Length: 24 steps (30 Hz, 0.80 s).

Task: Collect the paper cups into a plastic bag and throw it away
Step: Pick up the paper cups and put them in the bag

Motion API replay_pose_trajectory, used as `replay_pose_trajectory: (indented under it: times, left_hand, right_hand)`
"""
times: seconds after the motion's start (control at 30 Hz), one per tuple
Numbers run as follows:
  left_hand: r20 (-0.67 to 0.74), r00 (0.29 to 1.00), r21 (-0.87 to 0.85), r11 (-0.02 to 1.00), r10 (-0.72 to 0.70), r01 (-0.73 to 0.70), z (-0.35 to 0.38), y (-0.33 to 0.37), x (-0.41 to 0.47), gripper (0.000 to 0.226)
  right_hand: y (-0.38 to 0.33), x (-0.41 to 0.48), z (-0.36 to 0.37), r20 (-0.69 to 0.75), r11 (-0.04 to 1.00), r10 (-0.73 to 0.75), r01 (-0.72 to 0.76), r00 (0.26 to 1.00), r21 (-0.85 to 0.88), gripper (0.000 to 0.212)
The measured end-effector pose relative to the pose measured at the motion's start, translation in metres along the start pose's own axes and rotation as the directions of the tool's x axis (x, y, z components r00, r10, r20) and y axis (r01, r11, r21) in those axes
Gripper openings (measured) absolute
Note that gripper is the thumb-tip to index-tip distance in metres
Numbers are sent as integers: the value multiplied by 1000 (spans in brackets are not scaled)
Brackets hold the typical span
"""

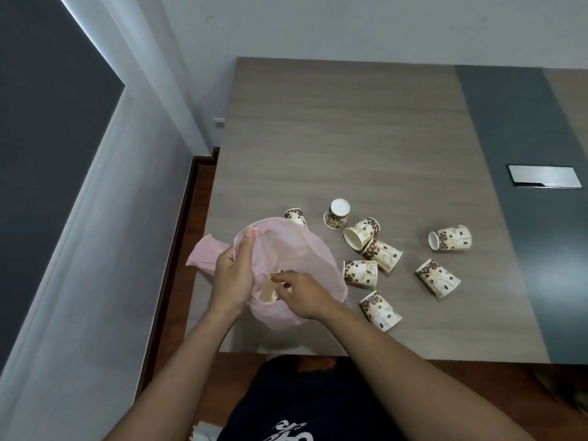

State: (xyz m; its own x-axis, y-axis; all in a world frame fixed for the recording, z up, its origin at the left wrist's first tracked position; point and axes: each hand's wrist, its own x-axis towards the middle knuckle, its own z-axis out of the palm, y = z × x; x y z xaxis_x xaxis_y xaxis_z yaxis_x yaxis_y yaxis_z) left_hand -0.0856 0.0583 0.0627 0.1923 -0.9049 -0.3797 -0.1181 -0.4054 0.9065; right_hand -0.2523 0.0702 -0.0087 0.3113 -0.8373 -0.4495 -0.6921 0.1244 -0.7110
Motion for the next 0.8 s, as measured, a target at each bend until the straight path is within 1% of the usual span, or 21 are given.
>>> replay_pose_trajectory:
  times: [0.07,0.1,0.17,0.2,0.27,0.37,0.4,0.43,0.5,0.53,0.57,0.63,0.7,0.73,0.8]
  left_hand:
    - [0,1000,17,1000,4,-4,1,-1,2,47]
    - [-6,1000,24,1000,11,-11,-1,-3,3,46]
    - [-4,1000,46,999,18,-18,-4,-9,7,53]
    - [-3,1000,62,998,25,-25,-5,-15,9,59]
    - [19,998,71,996,52,-53,-5,-25,13,67]
    - [39,996,76,993,83,-86,-4,-33,15,77]
    - [44,995,87,992,91,-95,-3,-33,15,77]
    - [45,994,95,991,96,-100,-3,-34,14,76]
    - [46,993,100,989,106,-110,-3,-36,14,64]
    - [57,992,101,988,113,-119,-4,-37,14,59]
    - [71,990,103,987,119,-125,-5,-38,13,57]
    - [93,989,114,986,115,-126,-10,-40,12,55]
    - [116,988,148,982,104,-120,-16,-41,9,55]
    - [132,986,152,981,98,-117,-19,-41,9,51]
    - [145,985,148,982,94,-116,-26,-42,6,45]
  right_hand:
    - [7,-3,-7,-29,1000,-3,4,1000,13,39]
    - [10,-5,-13,-67,1000,-4,6,998,23,37]
    - [22,-14,-29,-201,995,33,-14,979,95,30]
    - [30,-19,-37,-283,989,73,-34,957,141,26]
    - [50,-34,-53,-426,969,198,-112,883,219,23]
    - [83,-60,-69,-555,929,366,-254,747,270,16]
    - [96,-67,-71,-561,908,419,-322,714,268,15]
    - [107,-74,-70,-528,868,494,-425,691,257,25]
    - [126,-88,-61,-372,734,668,-652,645,189,59]
    - [132,-94,-54,-305,678,722,-724,622,128,71]
    - [136,-100,-48,-260,651,743,-756,617,66,77]
    - [142,-109,-35,-228,654,737,-756,637,2,79]
    - [148,-114,-26,-235,665,727,-747,645,10,77]
    - [151,-114,-24,-245,668,726,-744,642,30,77]
    - [152,-113,-21,-281,691,712,-713,644,117,75]
